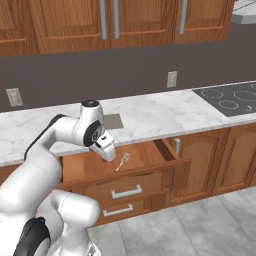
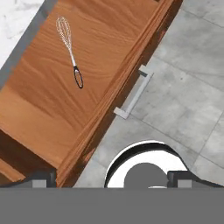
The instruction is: Pick the whisk from the drawer and place it on the counter.
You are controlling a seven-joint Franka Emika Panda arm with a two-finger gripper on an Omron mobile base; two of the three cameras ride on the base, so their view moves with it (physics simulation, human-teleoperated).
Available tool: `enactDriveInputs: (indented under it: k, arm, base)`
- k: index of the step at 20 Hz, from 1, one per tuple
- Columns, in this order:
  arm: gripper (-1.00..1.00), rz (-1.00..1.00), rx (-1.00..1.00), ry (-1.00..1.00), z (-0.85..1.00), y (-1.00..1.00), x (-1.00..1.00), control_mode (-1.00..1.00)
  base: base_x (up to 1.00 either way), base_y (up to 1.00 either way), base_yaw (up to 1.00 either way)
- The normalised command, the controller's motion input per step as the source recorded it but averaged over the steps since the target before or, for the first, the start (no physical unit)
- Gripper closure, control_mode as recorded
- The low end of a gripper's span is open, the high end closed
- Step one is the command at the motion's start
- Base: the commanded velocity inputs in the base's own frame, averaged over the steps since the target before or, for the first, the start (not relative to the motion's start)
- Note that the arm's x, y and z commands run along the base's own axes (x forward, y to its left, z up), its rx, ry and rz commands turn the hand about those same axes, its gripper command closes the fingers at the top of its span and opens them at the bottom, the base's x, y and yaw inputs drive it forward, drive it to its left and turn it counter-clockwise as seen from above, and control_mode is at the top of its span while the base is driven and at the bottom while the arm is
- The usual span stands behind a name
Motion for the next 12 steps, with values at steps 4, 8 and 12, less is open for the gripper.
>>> enactDriveInputs:
  k: [4,8,12]
  arm:
    - [-1.00,-0.07,0.00,0.12,-1.00,-0.35,0.03,-1.00]
    - [-1.00,0.00,0.00,0.00,-0.99,-0.05,0.38,-1.00]
    - [-1.00,0.02,0.00,0.00,-0.85,0.00,0.66,-1.00]
  base:
    - [0.00,0.00,0.00]
    - [0.00,0.00,0.00]
    - [0.00,0.00,0.00]
